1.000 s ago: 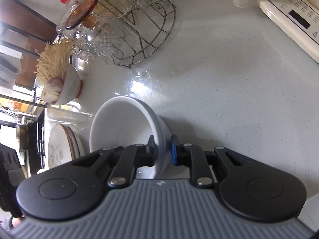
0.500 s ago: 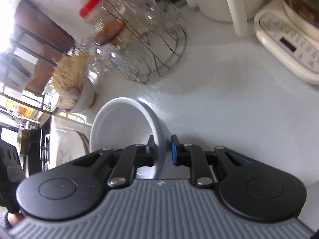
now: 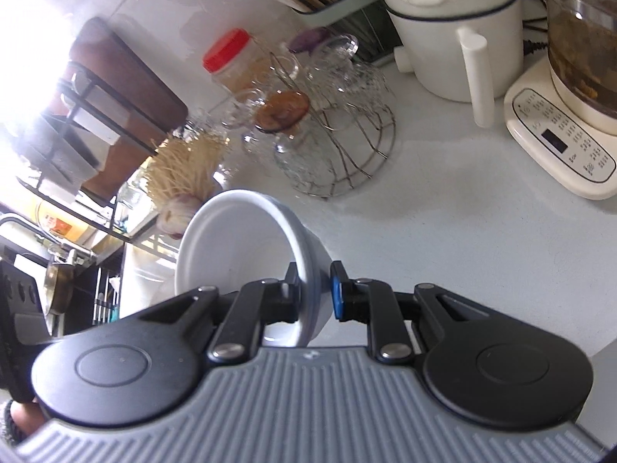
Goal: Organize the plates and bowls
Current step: 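Lift the nested bowl stack and carry it over the white plate stack, then lower the bowl stack onto the plates and open both grippers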
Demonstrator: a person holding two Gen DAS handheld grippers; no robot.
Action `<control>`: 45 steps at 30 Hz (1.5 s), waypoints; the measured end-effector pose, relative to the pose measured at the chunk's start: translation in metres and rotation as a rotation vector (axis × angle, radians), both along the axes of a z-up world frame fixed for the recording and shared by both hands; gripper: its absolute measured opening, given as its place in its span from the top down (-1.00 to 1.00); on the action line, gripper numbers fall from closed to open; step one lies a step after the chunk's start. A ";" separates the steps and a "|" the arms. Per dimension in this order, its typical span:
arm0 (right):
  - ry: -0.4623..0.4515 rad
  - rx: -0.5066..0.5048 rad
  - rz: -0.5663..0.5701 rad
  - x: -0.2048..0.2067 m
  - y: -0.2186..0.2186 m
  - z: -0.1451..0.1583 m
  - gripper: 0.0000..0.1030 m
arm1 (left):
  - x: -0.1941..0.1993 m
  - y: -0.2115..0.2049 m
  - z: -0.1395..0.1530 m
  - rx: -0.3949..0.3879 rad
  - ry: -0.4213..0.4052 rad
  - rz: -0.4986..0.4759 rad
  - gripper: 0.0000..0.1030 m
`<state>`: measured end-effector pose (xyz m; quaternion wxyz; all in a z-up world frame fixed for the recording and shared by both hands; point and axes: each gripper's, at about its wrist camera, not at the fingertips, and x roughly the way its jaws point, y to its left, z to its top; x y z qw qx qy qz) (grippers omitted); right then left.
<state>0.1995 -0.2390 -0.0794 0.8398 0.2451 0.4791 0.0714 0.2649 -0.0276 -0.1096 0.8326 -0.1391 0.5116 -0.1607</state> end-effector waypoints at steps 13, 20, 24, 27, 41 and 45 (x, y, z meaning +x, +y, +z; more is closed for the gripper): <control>-0.070 -0.005 0.034 0.005 0.050 0.014 0.63 | -0.003 0.055 0.023 0.001 -0.041 0.009 0.63; -0.073 -0.003 0.093 0.012 0.088 0.009 0.63 | -0.011 0.097 0.021 -0.003 -0.047 0.070 0.63; -0.066 -0.008 0.135 0.017 0.111 0.004 0.63 | -0.015 0.120 0.016 -0.009 -0.041 0.121 0.63; -0.047 -0.006 0.165 0.022 0.124 -0.003 0.63 | -0.017 0.136 0.006 -0.029 -0.013 0.161 0.63; 0.089 -0.044 0.272 0.033 0.173 -0.049 0.64 | -0.033 0.177 -0.039 -0.008 0.085 0.247 0.63; 0.104 -0.055 0.298 0.030 0.181 -0.054 0.64 | -0.036 0.182 -0.046 0.005 0.101 0.238 0.63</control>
